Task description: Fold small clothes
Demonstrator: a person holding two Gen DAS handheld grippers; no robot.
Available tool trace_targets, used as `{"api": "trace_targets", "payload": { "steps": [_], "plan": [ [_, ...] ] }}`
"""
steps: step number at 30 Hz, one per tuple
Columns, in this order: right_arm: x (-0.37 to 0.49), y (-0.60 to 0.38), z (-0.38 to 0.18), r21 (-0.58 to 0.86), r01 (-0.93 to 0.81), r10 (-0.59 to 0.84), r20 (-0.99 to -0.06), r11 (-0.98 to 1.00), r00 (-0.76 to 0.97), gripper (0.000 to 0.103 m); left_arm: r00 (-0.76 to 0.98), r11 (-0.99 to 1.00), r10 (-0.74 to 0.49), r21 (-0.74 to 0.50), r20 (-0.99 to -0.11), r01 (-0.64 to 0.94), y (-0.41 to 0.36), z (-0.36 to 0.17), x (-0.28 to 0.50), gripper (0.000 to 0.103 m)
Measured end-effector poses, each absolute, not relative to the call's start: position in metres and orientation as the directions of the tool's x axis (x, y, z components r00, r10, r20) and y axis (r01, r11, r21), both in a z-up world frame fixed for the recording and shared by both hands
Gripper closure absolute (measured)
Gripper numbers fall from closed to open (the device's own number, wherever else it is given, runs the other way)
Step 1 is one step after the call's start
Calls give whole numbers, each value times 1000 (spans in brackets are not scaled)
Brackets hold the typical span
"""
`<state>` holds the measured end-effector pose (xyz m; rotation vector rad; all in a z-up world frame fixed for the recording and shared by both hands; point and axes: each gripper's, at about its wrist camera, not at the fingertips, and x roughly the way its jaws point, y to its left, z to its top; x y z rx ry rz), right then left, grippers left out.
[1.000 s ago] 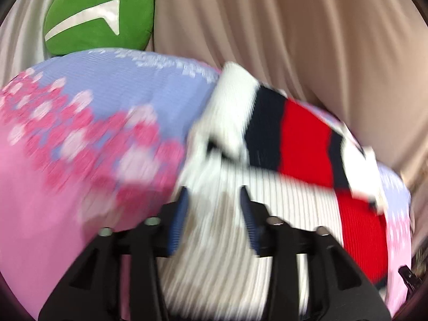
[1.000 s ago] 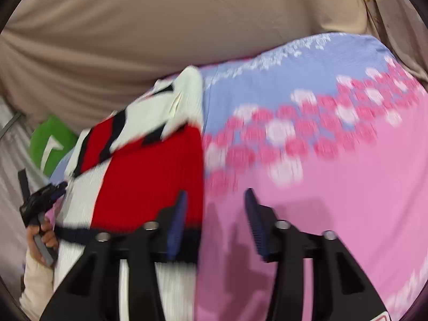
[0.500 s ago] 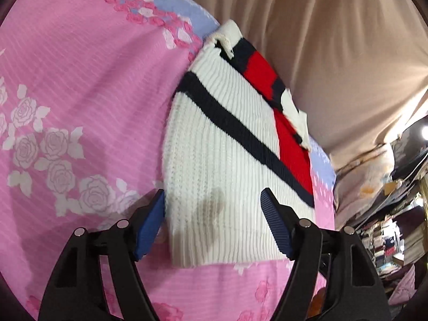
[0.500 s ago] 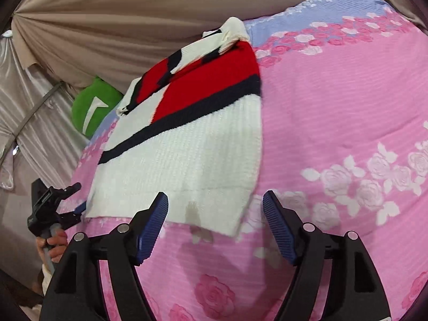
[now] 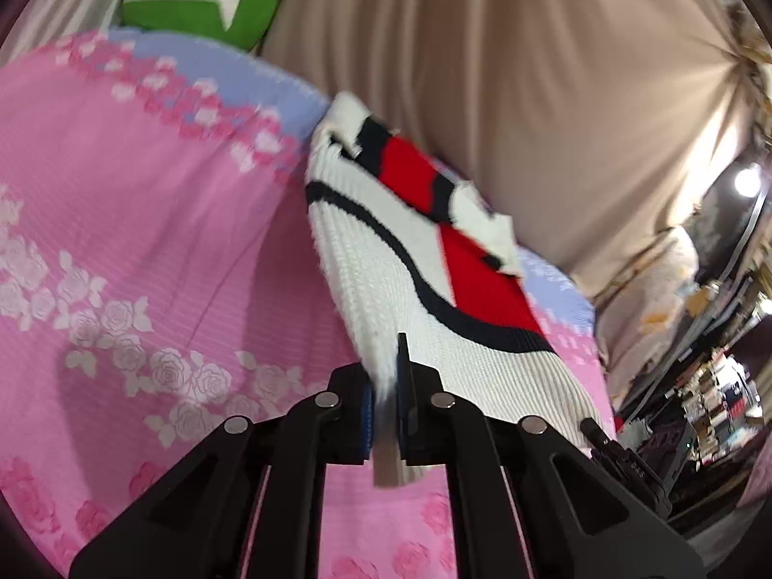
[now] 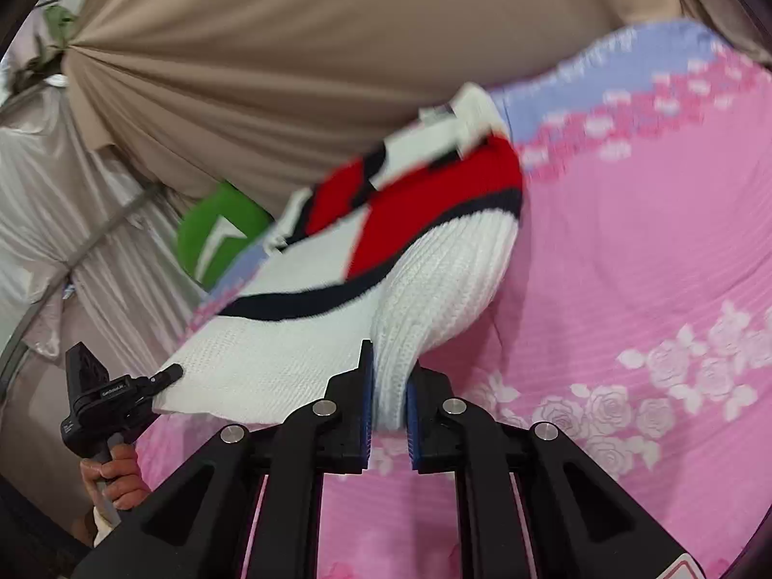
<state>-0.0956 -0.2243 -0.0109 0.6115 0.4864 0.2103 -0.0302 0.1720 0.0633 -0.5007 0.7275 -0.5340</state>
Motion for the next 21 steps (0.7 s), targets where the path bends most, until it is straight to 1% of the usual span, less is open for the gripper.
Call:
{"api": "trace_targets", "payload": {
  "steps": [2,5,6,9,11,12,14,16,17,19,21],
  "plan": [
    [-120,-227,7,590,-108,338,-296,801,893,93,636,740,-634,-584,-441,333,175,82,-54,97],
    [-175,-227,43,524,-218,335,-139,823,932,93,659,714,-669,-542,-343,443,181,118,-104,97],
    [-197,-227,56,492,-262,339,-73,830,938,94,672,706,-678,-518,-297,483,186,132,-125,97],
    [-246,-228,88,425,-348,349,78,836,934,94,704,682,-693,-454,-152,574,200,169,-174,97],
    [-264,-229,106,398,-378,349,146,836,926,94,730,687,-678,-422,-82,591,208,187,-192,97],
    [-268,-230,114,390,-391,350,175,833,920,94,737,689,-673,-419,-68,591,210,193,-193,97],
    [-262,-232,120,394,-406,360,189,825,914,94,748,700,-660,-420,-72,577,208,199,-185,97],
    [-237,-237,119,432,-392,360,158,812,919,94,759,721,-640,-437,-121,538,203,198,-160,97],
    [-220,-240,116,457,-370,351,130,809,927,94,760,732,-630,-451,-161,511,196,194,-137,97],
    [-175,-249,103,530,-306,336,41,791,941,94,764,768,-597,-450,-244,457,183,181,-99,97],
    [-124,-260,82,603,-235,332,-52,762,942,94,774,828,-526,-423,-354,369,163,159,-52,97]
  ]
}}
